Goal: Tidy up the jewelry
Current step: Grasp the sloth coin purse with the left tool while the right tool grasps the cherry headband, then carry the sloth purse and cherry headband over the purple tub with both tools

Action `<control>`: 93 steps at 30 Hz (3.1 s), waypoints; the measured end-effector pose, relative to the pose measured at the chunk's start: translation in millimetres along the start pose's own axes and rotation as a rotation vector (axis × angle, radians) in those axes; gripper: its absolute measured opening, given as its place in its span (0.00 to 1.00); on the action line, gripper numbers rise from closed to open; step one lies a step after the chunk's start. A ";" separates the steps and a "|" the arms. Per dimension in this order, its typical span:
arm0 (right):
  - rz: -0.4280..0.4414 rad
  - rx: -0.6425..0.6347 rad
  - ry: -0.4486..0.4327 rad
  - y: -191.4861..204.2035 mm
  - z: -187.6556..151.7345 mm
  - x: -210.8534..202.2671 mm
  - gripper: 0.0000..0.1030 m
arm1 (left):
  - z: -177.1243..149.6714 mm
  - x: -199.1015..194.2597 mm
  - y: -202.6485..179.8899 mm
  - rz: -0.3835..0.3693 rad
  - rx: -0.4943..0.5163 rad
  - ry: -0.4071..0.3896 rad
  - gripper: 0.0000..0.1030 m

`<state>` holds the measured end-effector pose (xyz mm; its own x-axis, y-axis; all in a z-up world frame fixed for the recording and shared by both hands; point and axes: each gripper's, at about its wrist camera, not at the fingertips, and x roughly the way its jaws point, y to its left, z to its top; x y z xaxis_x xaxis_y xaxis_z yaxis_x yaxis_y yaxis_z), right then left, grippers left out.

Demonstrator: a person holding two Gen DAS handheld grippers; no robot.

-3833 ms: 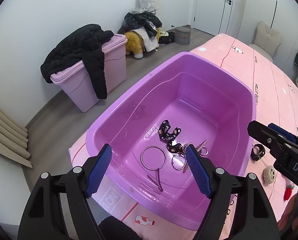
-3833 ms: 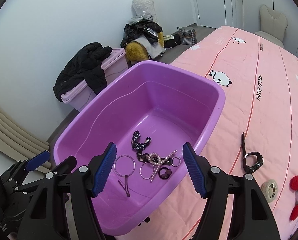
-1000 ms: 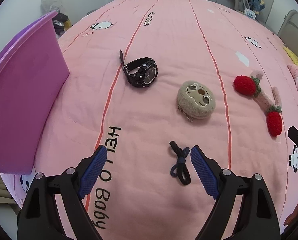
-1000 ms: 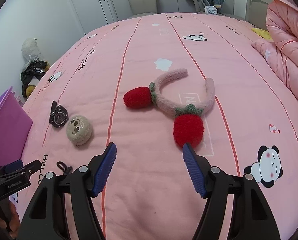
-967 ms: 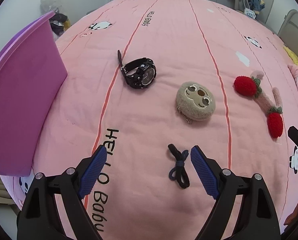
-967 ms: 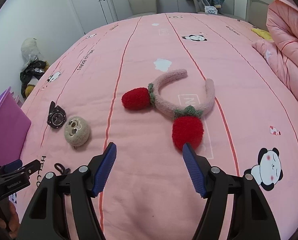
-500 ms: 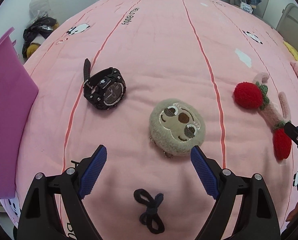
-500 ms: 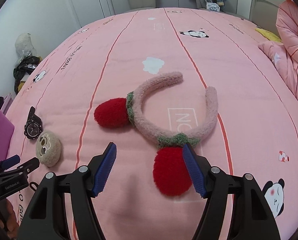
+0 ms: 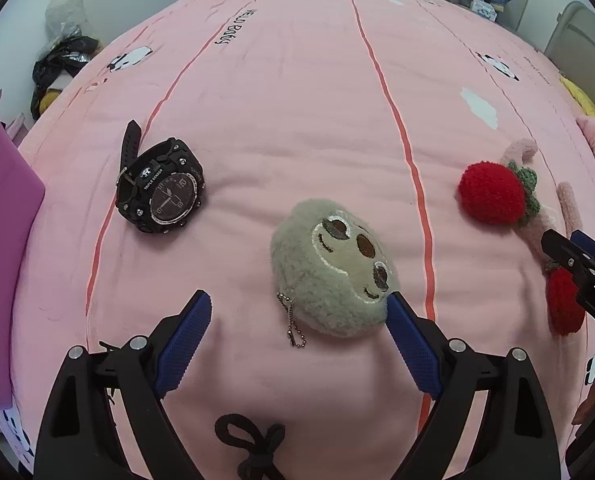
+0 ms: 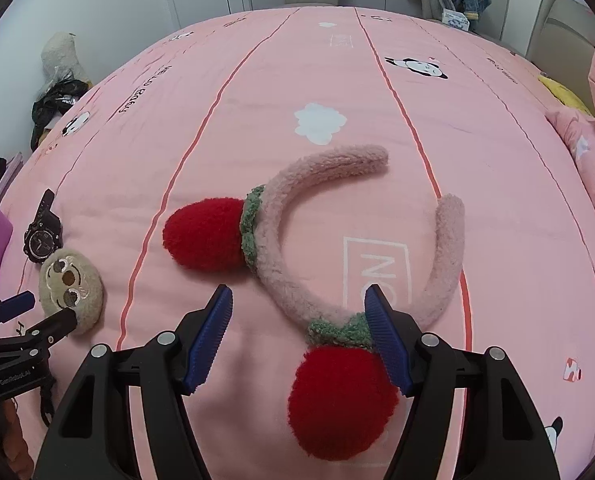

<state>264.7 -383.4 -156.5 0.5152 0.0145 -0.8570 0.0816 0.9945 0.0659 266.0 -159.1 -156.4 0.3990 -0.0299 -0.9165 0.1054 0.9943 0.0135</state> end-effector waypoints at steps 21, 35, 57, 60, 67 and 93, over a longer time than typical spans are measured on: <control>-0.047 -0.109 0.043 12.9 6.7 44.1 0.63 | 12.1 39.5 -20.6 -0.013 -0.024 0.042 0.84; 0.006 -0.094 0.008 17.6 4.6 33.3 0.18 | 2.9 21.4 -3.3 -0.089 -0.040 -0.012 0.48; 0.166 0.045 -0.068 65.3 -50.9 -97.1 0.11 | -46.5 -118.8 63.1 -0.145 -0.037 -0.139 0.48; 0.163 0.037 -0.082 83.3 -58.2 -117.1 0.10 | -53.1 -140.8 76.7 -0.135 -0.032 -0.157 0.48; 0.231 0.005 -0.121 139.1 -58.6 -165.7 0.10 | -67.8 -195.6 125.2 -0.118 -0.057 -0.207 0.48; 0.634 -0.395 -0.153 474.2 36.2 -247.8 0.10 | -60.9 -292.8 381.1 0.139 -0.329 -0.278 0.49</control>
<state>206.7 80.8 105.5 0.4768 0.6095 -0.6334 -0.5657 0.7643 0.3096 133.9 234.8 92.7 0.6234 0.1243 -0.7719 -0.2437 0.9690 -0.0409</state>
